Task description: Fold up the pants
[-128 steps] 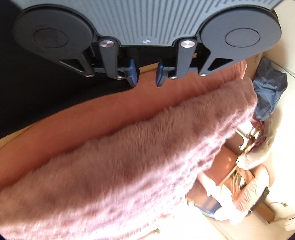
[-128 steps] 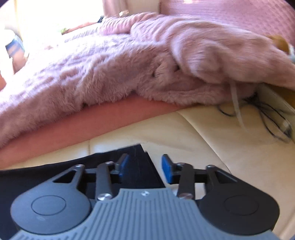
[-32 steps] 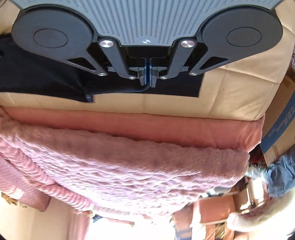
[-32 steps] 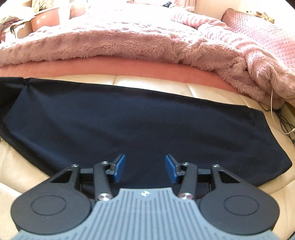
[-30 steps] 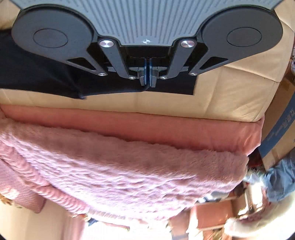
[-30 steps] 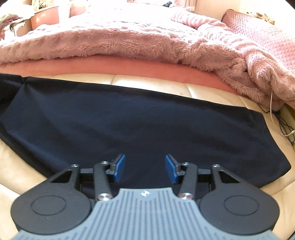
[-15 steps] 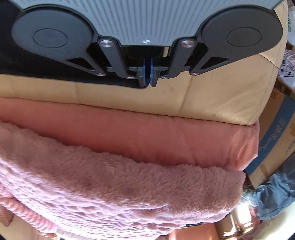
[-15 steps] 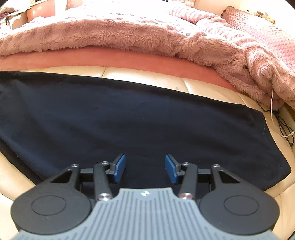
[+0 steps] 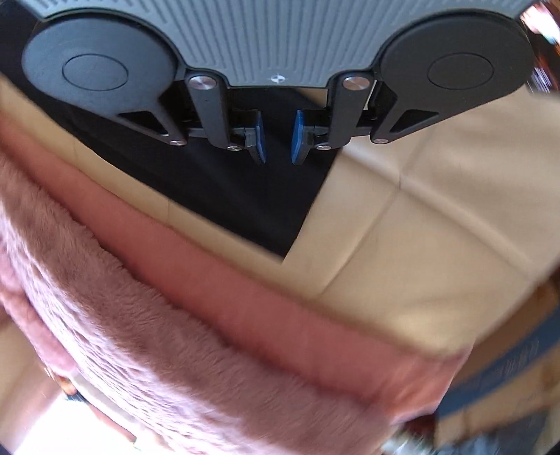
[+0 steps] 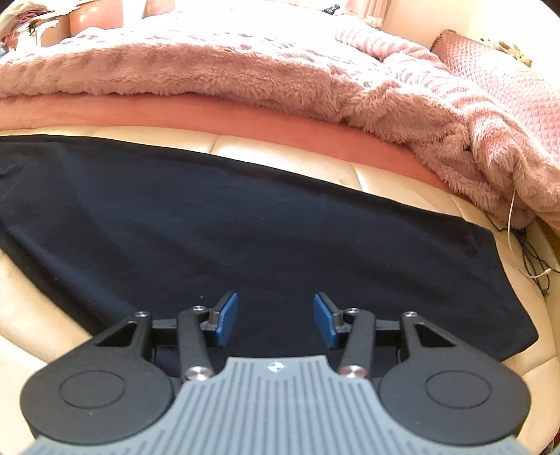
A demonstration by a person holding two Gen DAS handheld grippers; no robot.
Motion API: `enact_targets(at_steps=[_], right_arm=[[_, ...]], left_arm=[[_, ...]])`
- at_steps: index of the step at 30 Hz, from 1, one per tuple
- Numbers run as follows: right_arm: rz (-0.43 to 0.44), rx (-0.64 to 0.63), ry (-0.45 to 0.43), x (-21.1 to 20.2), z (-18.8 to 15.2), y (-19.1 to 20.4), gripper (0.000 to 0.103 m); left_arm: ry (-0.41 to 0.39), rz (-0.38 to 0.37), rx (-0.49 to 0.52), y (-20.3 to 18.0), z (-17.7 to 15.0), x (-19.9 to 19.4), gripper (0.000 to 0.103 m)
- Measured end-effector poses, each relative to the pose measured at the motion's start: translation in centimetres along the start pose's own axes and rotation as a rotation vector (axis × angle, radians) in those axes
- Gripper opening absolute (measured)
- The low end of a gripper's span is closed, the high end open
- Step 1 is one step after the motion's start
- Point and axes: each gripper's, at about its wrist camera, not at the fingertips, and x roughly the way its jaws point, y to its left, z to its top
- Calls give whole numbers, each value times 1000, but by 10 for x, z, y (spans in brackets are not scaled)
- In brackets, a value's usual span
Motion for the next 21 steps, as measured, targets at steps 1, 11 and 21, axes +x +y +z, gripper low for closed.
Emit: enact_targets(at_steps=[1,11,21], right_arm=[[4,-8,0,-3,-1,1,45],[-30,-79,49,-39,-26,-11,45],[-19,-276,81,-48,-42,11,43]], left_arm=[[-1,-17,-53,7,-4,4,21],[-70,-21,-236,16,-7,19,22],[-103,28,-195,13,-9,19,0]])
